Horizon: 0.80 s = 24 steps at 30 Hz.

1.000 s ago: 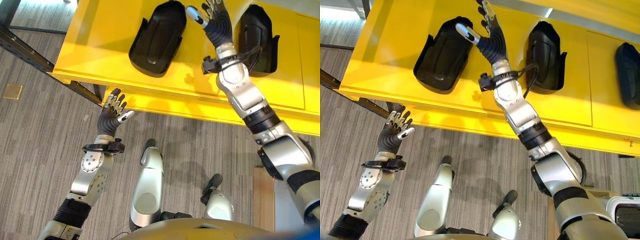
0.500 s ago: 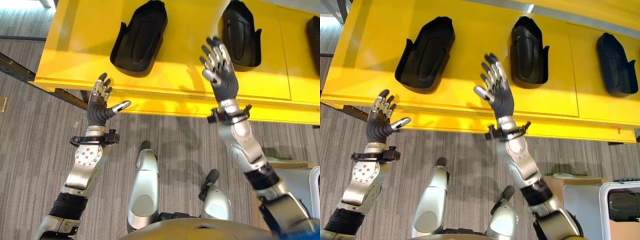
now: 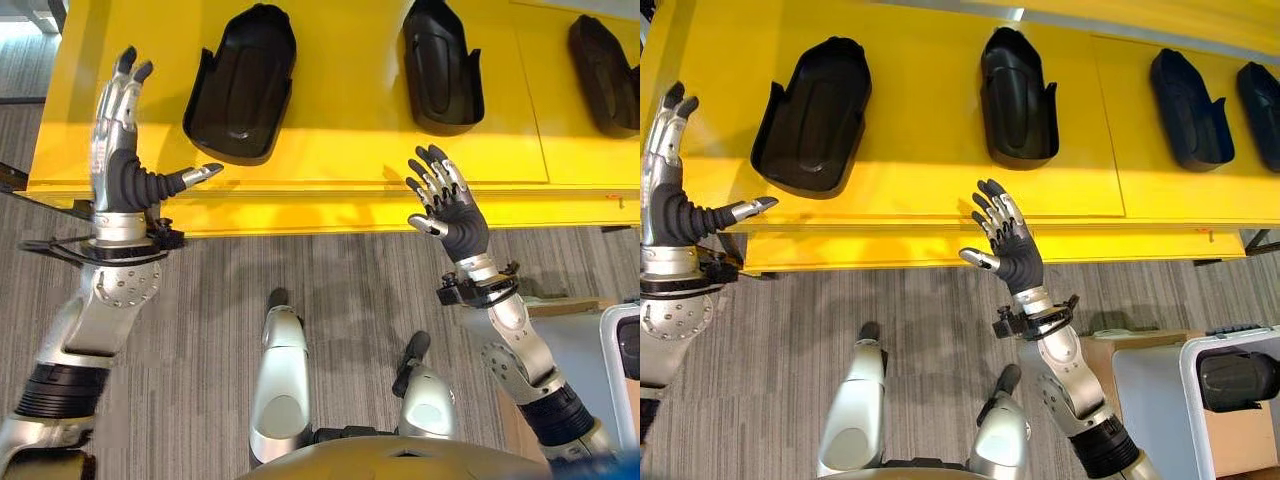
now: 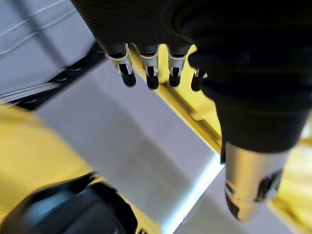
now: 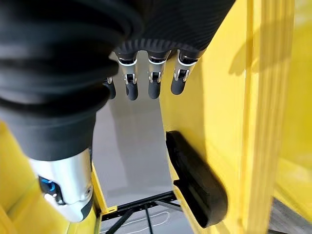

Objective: Move parts from the plastic box to the shelf.

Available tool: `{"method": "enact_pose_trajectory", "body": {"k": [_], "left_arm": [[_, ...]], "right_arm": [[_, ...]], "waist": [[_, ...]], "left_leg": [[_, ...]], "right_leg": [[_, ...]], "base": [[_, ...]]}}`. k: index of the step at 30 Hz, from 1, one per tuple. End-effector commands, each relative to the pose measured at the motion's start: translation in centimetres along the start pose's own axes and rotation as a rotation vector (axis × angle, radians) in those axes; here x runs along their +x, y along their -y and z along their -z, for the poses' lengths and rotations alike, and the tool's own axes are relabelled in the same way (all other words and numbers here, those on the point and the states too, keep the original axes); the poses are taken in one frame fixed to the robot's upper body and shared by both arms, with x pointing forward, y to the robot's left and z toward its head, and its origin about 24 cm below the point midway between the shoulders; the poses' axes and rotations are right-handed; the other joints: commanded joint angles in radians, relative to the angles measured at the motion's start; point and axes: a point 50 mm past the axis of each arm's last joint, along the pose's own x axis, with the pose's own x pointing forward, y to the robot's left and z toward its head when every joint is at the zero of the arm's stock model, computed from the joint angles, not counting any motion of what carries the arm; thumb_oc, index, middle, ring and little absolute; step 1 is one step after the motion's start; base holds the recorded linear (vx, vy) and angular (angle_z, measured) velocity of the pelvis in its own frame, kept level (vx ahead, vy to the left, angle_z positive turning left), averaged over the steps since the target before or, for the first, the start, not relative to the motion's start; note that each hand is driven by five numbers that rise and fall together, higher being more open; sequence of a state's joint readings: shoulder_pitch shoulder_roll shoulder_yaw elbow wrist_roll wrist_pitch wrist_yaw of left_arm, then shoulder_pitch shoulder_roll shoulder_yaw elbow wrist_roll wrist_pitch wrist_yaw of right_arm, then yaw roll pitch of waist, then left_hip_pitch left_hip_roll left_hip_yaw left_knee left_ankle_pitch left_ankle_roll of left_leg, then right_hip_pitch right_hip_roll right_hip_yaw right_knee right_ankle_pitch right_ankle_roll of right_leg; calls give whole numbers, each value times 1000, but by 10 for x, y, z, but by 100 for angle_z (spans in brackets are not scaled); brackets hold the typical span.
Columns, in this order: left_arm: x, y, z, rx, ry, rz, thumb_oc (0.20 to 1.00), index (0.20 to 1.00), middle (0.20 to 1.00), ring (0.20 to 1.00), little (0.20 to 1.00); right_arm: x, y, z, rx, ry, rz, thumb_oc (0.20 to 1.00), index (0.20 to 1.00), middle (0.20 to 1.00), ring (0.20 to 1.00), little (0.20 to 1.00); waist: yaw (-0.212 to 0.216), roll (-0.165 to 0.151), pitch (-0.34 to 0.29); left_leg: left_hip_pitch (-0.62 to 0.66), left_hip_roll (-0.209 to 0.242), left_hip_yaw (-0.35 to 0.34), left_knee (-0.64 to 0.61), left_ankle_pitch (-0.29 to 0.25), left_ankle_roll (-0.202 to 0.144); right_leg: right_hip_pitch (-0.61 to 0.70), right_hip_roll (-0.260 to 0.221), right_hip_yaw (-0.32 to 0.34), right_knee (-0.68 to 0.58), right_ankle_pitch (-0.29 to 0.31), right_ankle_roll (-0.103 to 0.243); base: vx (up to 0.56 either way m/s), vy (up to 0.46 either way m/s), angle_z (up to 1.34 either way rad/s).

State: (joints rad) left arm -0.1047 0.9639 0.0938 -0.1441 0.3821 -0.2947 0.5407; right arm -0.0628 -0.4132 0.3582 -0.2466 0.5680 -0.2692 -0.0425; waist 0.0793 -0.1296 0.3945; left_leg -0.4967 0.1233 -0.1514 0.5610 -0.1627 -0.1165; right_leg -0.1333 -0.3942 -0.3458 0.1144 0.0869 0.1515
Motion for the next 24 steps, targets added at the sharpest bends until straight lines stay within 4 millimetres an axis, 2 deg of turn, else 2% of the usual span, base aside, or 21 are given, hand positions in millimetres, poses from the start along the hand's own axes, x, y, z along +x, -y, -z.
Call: {"method": "enact_pose_trajectory", "body": {"k": [1,2,4,10,13,24], "left_arm": [[13,-10,-9,124,132,-73,1000,1000,1000,1000,1000],[21,-15,-8,237,199,-43,1000,1000,1000,1000,1000],[25,-17,-4,350,256,32,1000,1000,1000,1000,1000],[26,-11,9,474,282,156,1000,1000,1000,1000,1000],[22,-1,25,567,266,271,1000,1000,1000,1000,1000],[6,9,54,638,151,402,1000,1000,1000,1000,1000]], "right_arm": [[-1,10,-28,-31,132,-5,1000,1000,1000,1000,1000],[-3,13,-29,-27,134,1,1000,1000,1000,1000,1000],[-6,16,-30,-29,138,7,1000,1000,1000,1000,1000],[-8,17,-30,-27,139,4,1000,1000,1000,1000,1000],[-10,17,-31,-79,137,-5,1000,1000,1000,1000,1000],[-11,19,-30,-86,135,13,1000,1000,1000,1000,1000]], "waist": [[-15,25,-39],[-26,29,-41],[-36,34,-39],[-56,41,-33],[-75,45,-29],[-87,50,-14]], "left_leg": [[141,1,100,-208,65,35],[145,4,104,-211,67,32],[149,8,110,-212,68,29],[157,10,118,-213,70,27],[160,11,124,-208,69,26],[157,17,136,-193,66,25]], "right_leg": [[-2,-28,20,139,-75,31],[-5,-28,27,140,-77,32],[-9,-28,35,144,-78,33],[-14,-28,48,149,-82,33],[-20,-30,60,157,-83,33],[-38,-27,82,169,-88,31]], "base": [[-5,-15,-6],[-5,-8,-5],[-12,-8,-8],[-10,8,-10],[-2,7,-1],[-7,8,-6]]}}
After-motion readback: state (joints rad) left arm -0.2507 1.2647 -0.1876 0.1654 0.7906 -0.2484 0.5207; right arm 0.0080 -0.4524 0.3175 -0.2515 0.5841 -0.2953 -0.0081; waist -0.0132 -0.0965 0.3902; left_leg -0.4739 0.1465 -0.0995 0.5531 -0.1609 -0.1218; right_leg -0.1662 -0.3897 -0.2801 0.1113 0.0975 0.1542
